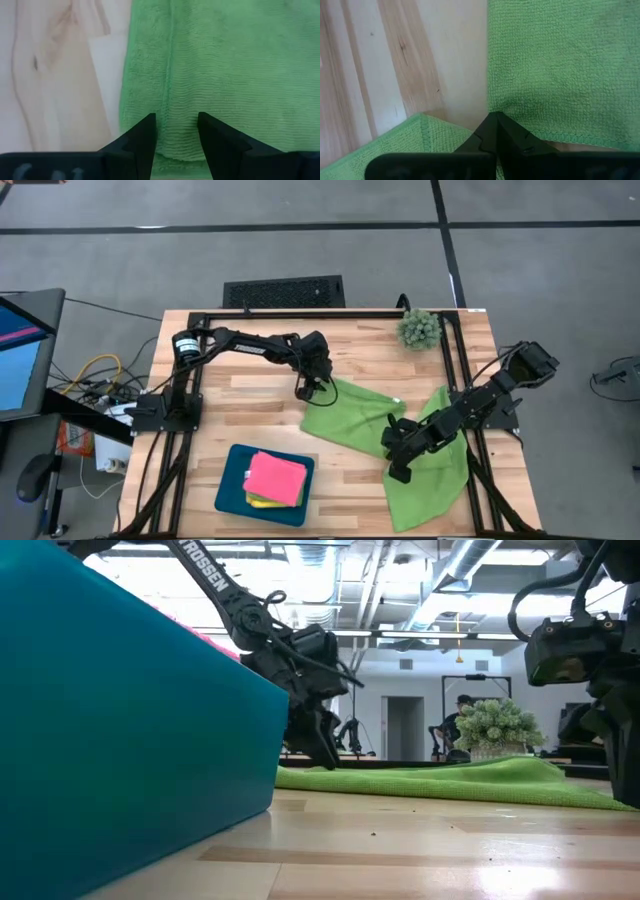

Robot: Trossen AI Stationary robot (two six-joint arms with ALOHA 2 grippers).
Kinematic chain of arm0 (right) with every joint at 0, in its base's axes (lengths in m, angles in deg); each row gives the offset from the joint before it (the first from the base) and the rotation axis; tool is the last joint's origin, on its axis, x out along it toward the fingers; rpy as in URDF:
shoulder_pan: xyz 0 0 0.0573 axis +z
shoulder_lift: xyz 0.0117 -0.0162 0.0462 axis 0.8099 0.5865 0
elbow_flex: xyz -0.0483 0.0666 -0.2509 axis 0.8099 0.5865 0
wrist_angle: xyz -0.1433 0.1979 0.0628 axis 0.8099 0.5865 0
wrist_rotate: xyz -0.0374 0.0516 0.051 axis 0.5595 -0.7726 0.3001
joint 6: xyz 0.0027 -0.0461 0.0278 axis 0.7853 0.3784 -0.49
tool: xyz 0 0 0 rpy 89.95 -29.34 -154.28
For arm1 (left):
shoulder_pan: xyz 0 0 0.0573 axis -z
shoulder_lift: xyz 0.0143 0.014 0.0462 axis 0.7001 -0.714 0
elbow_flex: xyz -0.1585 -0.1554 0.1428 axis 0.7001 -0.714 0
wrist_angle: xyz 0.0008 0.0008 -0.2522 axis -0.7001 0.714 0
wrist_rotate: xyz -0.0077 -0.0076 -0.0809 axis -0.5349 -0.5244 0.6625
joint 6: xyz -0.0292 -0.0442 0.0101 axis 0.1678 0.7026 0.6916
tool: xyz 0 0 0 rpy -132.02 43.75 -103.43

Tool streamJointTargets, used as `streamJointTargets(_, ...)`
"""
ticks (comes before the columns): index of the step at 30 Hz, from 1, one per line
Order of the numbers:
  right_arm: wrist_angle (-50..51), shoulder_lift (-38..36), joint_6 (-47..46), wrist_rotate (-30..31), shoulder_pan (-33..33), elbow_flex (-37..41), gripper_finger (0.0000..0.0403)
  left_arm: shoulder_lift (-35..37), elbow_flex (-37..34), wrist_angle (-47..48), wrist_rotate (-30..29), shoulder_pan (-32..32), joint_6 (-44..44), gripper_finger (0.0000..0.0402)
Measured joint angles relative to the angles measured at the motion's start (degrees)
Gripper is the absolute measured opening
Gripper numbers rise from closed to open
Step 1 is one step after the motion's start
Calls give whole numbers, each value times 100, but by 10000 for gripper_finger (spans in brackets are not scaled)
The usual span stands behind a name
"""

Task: Fold microfiber towels
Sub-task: Fold the top green microfiber towel on the table

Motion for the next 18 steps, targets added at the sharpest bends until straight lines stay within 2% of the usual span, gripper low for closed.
streamJointTargets(8, -2, 0, 23, 13, -2, 0, 28, 13, 200, 54, -280, 2, 280, 139)
streamJointTargets(11, -3, 0, 28, 15, -2, 0, 29, 21, 357, 44, -211, 2, 346, 139)
streamJointTargets(18, -1, 0, 44, 20, -2, 0, 32, 24, 365, 412, -176, 44, -147, 139)
